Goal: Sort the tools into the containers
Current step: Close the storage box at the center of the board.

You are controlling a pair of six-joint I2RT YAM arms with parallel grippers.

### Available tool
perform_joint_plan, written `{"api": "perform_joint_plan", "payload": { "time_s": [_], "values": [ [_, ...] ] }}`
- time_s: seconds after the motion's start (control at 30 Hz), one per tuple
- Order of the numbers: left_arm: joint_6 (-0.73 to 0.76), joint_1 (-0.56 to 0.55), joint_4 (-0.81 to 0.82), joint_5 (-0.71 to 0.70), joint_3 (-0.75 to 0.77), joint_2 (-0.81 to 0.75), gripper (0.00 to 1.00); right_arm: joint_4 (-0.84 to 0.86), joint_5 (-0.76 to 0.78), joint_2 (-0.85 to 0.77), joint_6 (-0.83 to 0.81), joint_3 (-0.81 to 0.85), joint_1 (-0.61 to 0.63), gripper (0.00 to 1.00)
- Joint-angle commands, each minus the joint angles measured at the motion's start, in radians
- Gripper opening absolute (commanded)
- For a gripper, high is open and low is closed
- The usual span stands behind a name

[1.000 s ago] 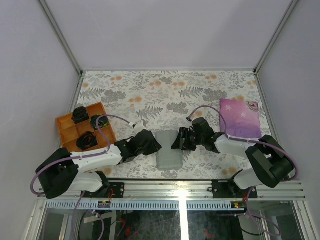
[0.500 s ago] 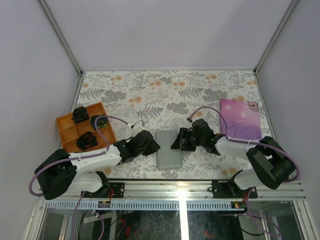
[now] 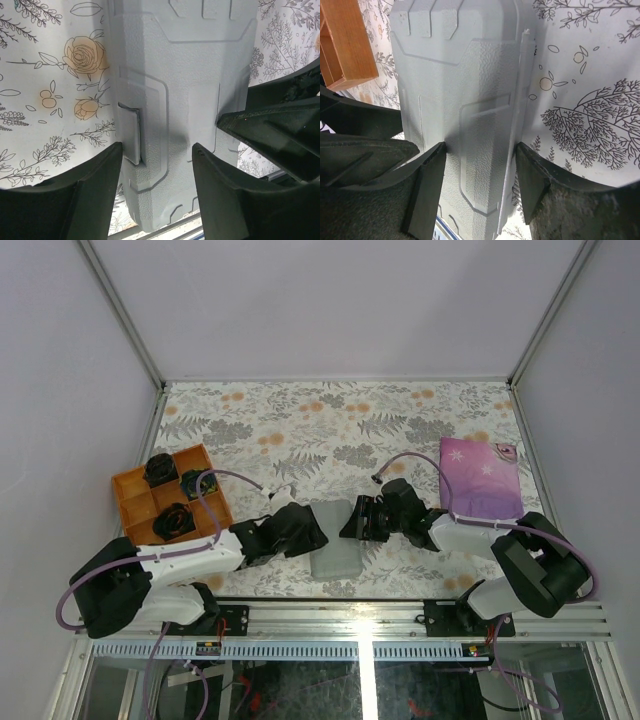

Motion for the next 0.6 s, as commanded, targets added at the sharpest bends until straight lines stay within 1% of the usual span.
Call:
{"api": "perform_joint_plan", "payload": {
  "time_s": [0.0, 0.1, 0.33, 0.57],
  "values": [
    [0.016, -0.016, 0.022, 0.001, 0.035, 0.011, 0.57, -0.005, 0.010, 0.012, -0.008, -0.006, 0.015, 0.59],
    [0.021, -0.027, 0.009, -0.009, 0.055, 0.035, 0.55, -0.005, 0.008, 0.011, -0.009, -0.007, 0.014, 0.59],
    [0.032, -0.072, -0.102, -0.082, 0.132, 0.100, 0.51, -0.006, 0.004, 0.015, -0.010, -0.009, 0.014, 0.59],
    [0.035, -0.093, -0.165, -0.108, 0.181, 0.151, 0.49, 0.001, -0.004, 0.026, -0.009, -0.009, 0.015, 0.59]
  ]
}}
